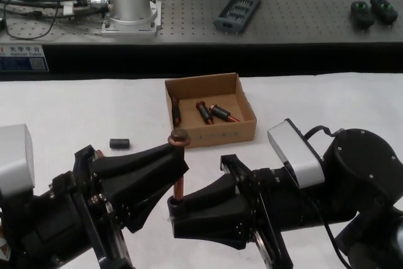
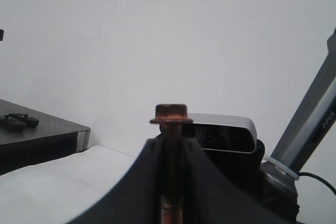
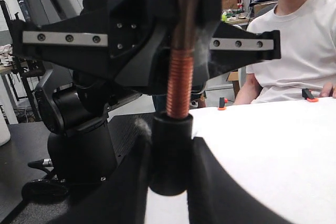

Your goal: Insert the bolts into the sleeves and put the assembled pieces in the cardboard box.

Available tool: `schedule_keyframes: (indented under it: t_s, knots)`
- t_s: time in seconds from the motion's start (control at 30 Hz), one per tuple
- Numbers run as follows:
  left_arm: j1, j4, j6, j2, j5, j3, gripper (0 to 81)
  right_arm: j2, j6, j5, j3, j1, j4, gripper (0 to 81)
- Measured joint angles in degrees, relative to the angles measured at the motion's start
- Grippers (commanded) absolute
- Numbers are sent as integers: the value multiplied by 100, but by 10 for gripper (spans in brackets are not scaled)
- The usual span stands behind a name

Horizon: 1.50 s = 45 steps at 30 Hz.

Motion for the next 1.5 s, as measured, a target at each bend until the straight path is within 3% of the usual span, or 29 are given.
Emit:
schedule_keyframes:
  t_s: [0.9, 1.5]
  knots:
    - [0, -98, -278, -27, -129, 43, 6, 49, 597, -132, 13, -87, -528, 66]
    - [0, 18, -1057, -27, 40, -32, 6, 49, 636, -348, 13, -100, -572, 66]
